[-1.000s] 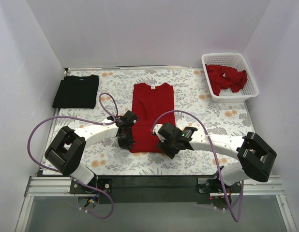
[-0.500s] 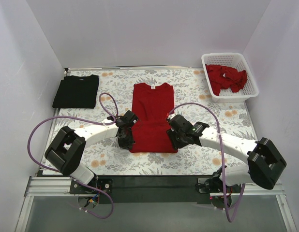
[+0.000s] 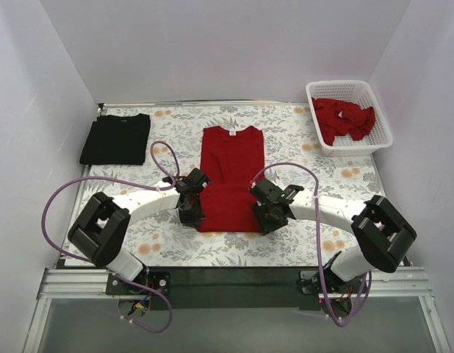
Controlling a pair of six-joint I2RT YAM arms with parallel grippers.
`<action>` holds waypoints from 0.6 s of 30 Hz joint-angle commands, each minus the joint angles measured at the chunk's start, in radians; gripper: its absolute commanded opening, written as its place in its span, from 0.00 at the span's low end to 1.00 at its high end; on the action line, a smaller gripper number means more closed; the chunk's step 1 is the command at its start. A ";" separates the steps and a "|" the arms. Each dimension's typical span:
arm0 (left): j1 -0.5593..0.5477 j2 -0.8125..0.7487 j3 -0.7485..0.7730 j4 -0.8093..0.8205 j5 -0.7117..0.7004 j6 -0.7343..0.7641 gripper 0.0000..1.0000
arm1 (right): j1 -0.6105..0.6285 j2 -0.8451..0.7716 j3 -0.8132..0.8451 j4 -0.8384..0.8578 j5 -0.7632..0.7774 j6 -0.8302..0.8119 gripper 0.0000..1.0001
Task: Fold and stack the t-shirts
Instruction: Fold the tshirt
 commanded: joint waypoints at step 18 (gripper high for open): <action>-0.004 0.009 -0.005 -0.010 0.005 0.012 0.00 | -0.049 -0.108 0.019 -0.051 0.013 0.095 0.46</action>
